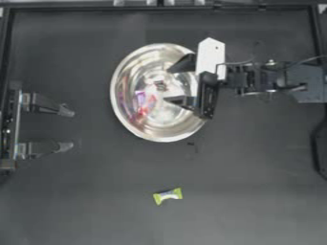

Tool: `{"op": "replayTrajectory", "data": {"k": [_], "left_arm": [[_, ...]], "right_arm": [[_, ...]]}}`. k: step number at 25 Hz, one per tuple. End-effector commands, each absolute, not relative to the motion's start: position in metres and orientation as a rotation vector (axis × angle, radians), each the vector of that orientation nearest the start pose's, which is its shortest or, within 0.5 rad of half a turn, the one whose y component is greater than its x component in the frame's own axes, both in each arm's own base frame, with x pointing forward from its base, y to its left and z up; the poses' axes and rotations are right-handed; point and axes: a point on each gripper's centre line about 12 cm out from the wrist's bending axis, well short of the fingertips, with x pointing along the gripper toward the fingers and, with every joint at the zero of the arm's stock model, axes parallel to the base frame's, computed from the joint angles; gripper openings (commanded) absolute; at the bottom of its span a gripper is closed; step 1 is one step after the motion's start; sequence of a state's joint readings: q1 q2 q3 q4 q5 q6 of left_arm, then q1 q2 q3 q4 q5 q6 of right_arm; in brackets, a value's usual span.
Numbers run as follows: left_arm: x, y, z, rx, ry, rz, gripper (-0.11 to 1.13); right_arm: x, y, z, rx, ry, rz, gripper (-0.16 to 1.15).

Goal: Put candies in bowl

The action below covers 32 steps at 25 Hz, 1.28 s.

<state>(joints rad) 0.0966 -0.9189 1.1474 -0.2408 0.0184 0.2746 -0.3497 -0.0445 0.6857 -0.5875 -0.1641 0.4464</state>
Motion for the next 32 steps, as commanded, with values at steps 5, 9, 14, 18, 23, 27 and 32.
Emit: {"op": "replayTrajectory", "data": {"k": [5, 9, 14, 18, 23, 27, 32], "left_arm": [[0.210, 0.020, 0.262, 0.020, 0.261, 0.088, 0.95], [0.216, 0.022, 0.260, 0.018, 0.296, 0.091, 0.95], [0.227, 0.024, 0.262, 0.015, 0.337, 0.091, 0.96], [0.230, 0.024, 0.263, 0.015, 0.341, 0.090, 0.96], [0.231, 0.025, 0.263, 0.010, 0.344, 0.090, 0.96], [0.243, 0.024, 0.267, -0.005, 0.386, 0.079, 0.98], [0.275, 0.020, 0.266, -0.017, 0.493, 0.037, 1.00]], "right_arm": [[0.352, -0.088, 0.235, -0.049, 0.461, -0.190, 0.97], [0.334, -0.059, 0.254, -0.059, 0.448, -0.154, 0.97], [0.304, -0.033, 0.266, -0.027, 0.426, -0.116, 0.97], [0.276, -0.014, 0.271, -0.009, 0.379, -0.065, 0.97], [0.246, -0.004, 0.271, 0.037, 0.338, -0.037, 0.97], [0.229, -0.002, 0.271, 0.041, 0.305, -0.032, 0.96], [0.215, -0.003, 0.268, 0.032, 0.317, -0.040, 0.96]]}}
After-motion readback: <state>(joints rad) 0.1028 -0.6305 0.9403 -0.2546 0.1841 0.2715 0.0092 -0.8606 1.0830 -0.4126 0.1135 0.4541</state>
